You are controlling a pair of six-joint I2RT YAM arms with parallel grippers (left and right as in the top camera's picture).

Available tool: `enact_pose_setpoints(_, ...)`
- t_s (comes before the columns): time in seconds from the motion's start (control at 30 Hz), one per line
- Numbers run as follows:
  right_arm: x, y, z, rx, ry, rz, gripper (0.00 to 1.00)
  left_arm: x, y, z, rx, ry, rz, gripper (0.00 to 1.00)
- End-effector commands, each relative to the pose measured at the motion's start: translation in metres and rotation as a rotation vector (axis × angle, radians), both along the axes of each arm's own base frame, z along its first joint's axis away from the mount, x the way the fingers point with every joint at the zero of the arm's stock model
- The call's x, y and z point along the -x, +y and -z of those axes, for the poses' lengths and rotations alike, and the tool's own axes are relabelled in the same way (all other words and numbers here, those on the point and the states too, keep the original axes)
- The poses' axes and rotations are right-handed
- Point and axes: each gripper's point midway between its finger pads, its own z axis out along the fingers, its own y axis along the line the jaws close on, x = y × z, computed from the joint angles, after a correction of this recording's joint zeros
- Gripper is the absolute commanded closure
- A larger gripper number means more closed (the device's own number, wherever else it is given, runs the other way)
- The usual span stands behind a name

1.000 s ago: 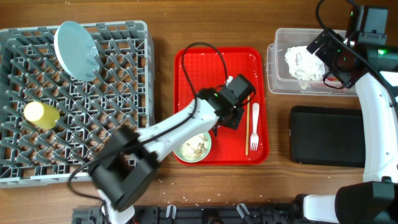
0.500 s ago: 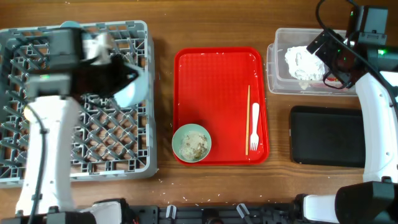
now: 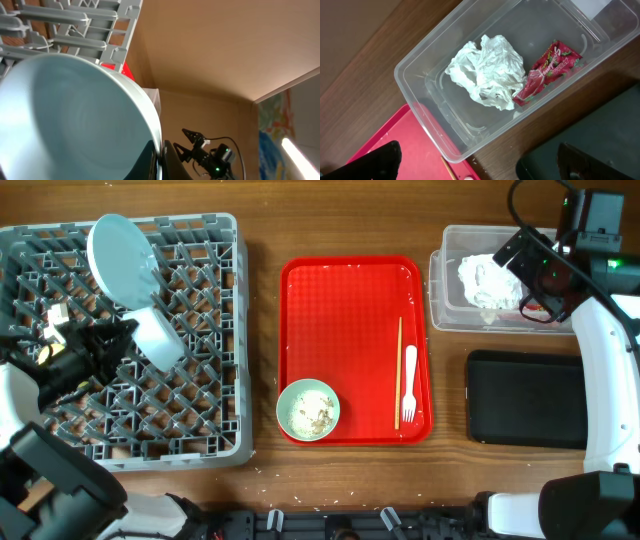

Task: Sort waste into correct bins and load items into the dishwasher rack
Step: 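Carry the light-blue cup with the left gripper and set it in the rack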

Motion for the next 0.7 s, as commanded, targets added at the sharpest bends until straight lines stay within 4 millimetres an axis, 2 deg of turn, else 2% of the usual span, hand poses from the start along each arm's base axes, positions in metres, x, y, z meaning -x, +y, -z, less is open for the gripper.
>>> enact_pose_setpoints(0.0, -0.001, -0.001, 0.001, 0.007, 0.003, 0.005, 0.0, 0.001, 0.0, 0.005, 0.028, 0.01, 0.001, 0.96)
enact_pose_setpoints(0.13, -0.001, -0.001, 0.001, 0.007, 0.003, 0.005, 0.0, 0.012, 0.011, 0.028, -0.075, 0.126, -0.022, 0.96)
enact_pose_setpoints(0.33, -0.001, -0.001, 0.001, 0.007, 0.003, 0.004, 0.0, 0.042, 0.052, 0.045, -0.23, 0.272, -0.14, 0.96)
enact_pose_setpoints(0.37, -0.001, -0.001, 0.001, 0.007, 0.003, 0.005, 0.0, 0.046, 0.057, 0.047, -0.259, 0.291, -0.154, 0.92)
enact_pose_setpoints(0.4, -0.001, -0.001, 0.001, 0.007, 0.003, 0.004, 0.0, 0.05, 0.061, 0.047, -0.284, 0.304, -0.166, 0.83)
enact_pose_setpoints(0.47, -0.001, -0.001, 0.001, 0.007, 0.003, 0.005, 0.0, 0.057, 0.071, 0.044, -0.328, 0.341, -0.209, 0.63)
enact_pose_setpoints(0.53, -0.001, -0.001, 0.001, 0.007, 0.003, 0.004, 0.0, 0.063, 0.079, 0.037, -0.39, 0.387, -0.255, 0.47)
enact_pose_setpoints(0.6, -0.001, -0.001, 0.001, 0.007, 0.003, 0.005, 0.0, 0.067, 0.078, 0.012, -0.454, 0.361, -0.284, 0.49)
enact_pose_setpoints(0.67, -0.001, -0.001, 0.001, 0.007, 0.003, 0.004, 0.0, 0.069, 0.064, -0.016, -0.531, 0.29, -0.287, 0.65)
